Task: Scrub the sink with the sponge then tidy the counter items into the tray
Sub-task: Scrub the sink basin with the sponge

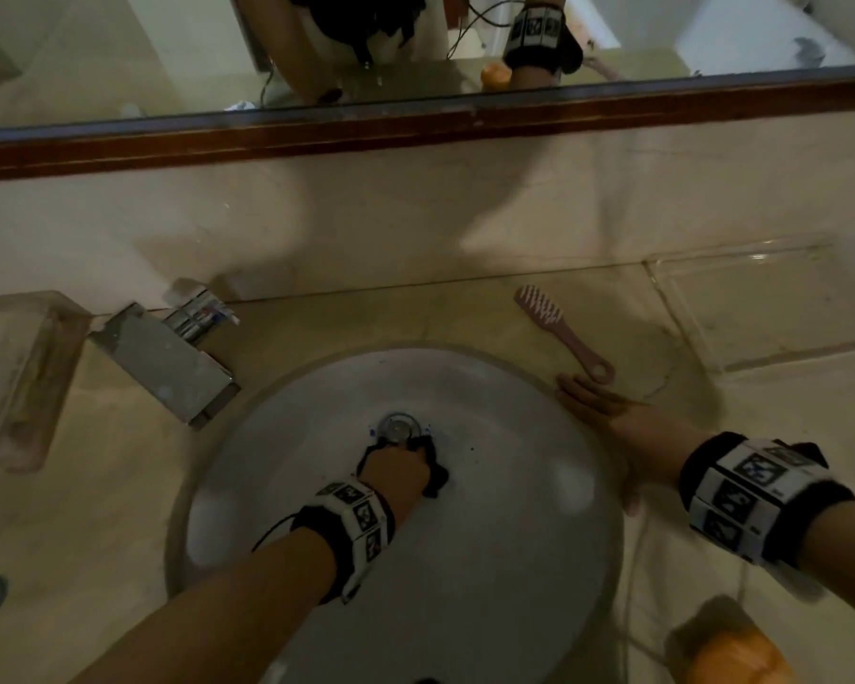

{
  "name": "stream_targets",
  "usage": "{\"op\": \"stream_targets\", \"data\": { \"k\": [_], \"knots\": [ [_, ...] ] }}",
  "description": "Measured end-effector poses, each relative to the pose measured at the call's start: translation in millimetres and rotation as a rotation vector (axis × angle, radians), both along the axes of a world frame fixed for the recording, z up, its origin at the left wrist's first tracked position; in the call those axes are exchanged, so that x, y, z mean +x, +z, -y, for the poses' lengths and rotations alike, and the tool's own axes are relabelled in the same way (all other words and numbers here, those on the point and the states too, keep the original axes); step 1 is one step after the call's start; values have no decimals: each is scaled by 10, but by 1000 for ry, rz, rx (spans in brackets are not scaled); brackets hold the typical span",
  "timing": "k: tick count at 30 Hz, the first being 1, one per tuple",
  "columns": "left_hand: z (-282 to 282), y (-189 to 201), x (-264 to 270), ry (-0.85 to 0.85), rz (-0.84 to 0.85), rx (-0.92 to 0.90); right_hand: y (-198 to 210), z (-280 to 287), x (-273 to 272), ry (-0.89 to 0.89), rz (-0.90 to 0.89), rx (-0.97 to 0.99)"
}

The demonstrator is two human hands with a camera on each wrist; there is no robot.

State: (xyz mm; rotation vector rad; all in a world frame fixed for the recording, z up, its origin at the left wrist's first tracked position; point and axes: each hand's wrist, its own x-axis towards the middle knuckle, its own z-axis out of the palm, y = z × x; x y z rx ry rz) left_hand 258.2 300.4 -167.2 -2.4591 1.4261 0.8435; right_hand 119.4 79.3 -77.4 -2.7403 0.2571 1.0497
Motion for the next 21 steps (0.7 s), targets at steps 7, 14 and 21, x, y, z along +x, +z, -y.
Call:
{"op": "stream_targets", "data": {
  "k": [7,14,21],
  "knots": [
    [-427,150,363,237,45,240,10,2,-5,4,11,0],
    [-471,-110,495,692,-100,233,-6,49,-18,-26,30,78],
    [72,-167,429,1053,-275,-62,30,39,-14,-23,26,85]
  ]
}}
